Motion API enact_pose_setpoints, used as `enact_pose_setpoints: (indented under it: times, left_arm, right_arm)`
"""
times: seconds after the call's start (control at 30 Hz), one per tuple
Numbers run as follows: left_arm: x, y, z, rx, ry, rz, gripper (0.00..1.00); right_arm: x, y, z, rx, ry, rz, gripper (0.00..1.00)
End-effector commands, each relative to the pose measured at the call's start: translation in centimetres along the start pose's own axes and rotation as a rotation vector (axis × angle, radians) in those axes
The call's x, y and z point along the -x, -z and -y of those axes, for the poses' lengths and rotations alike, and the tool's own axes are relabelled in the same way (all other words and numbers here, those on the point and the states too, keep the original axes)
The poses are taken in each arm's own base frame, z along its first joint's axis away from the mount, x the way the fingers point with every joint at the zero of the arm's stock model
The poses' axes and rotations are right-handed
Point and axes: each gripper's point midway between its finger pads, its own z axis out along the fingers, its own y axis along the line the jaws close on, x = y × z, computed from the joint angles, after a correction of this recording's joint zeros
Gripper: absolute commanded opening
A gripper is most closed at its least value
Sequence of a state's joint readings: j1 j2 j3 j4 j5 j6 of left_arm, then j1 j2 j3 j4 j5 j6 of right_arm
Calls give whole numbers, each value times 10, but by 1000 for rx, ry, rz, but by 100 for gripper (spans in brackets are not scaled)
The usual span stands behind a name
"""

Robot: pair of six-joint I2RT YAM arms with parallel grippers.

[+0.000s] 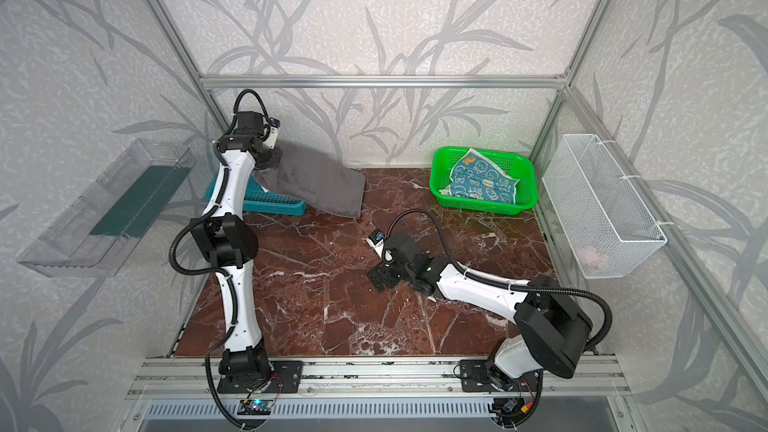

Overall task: Fold and stack the towels
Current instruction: 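Carry the grey towel to the teal basket with the left gripper while the right releases, then lower the grey towel into the teal basket and open the left gripper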

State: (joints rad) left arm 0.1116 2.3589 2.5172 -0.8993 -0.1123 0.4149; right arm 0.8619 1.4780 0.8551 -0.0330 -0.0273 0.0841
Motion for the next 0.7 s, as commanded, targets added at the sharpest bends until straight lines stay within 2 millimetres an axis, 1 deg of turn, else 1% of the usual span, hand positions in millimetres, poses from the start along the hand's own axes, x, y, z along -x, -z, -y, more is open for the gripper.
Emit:
enact_pose_setpoints:
  times: [0.0, 0.07, 0.33, 0.4, 0.67]
  left_arm:
    - [-1, 0, -34, 142, -60, -11, 0]
    - [-2, -3, -45, 208, -47, -16, 0]
    - [-9, -13, -62, 312, -164, -56, 0]
    - [-13, -14, -66, 322, -180, -66, 0]
    - [-25, -17, -93, 371, -170, -76, 0]
  right_arm:
    - [11, 0, -2, 10, -10, 7, 99]
    - [10, -2, -2, 10, -12, 0, 99]
    - [9, -6, -2, 11, -19, -12, 100]
    - [9, -8, -2, 11, -23, -16, 100]
    - [9, -12, -4, 20, -26, -33, 99]
